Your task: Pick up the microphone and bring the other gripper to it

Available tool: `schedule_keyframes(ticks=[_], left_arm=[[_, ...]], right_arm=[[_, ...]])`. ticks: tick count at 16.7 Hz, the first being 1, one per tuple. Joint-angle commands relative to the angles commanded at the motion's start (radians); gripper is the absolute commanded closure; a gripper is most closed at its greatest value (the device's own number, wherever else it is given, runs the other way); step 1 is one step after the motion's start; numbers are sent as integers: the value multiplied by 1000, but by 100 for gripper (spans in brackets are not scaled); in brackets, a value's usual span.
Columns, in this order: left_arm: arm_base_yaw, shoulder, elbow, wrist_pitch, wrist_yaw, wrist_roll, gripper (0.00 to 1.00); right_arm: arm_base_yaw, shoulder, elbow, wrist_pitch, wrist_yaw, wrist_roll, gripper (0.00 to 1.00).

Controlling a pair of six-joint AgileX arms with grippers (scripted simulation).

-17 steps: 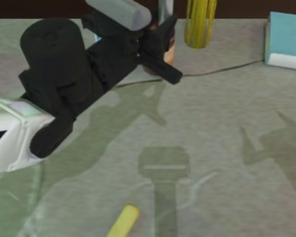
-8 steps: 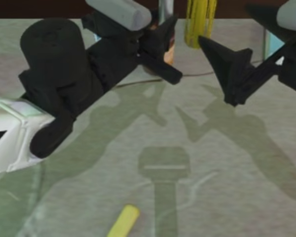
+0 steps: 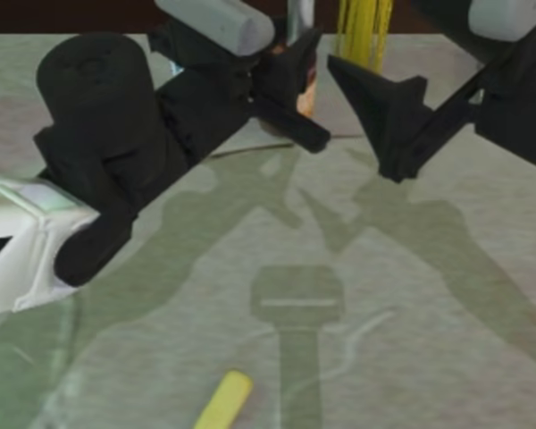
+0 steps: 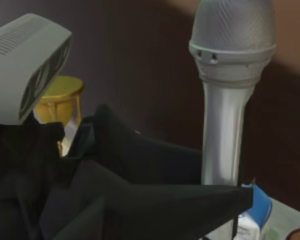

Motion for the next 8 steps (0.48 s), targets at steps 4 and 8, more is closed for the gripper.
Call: schedule_keyframes(ticks=[4,8], left_arm=[[0,0,0,0,0,0,100],[0,0,0,0,0,0,100]], right_arm=[[24,117,94,31,21,2,0],[56,322,237,79,56,3,0]])
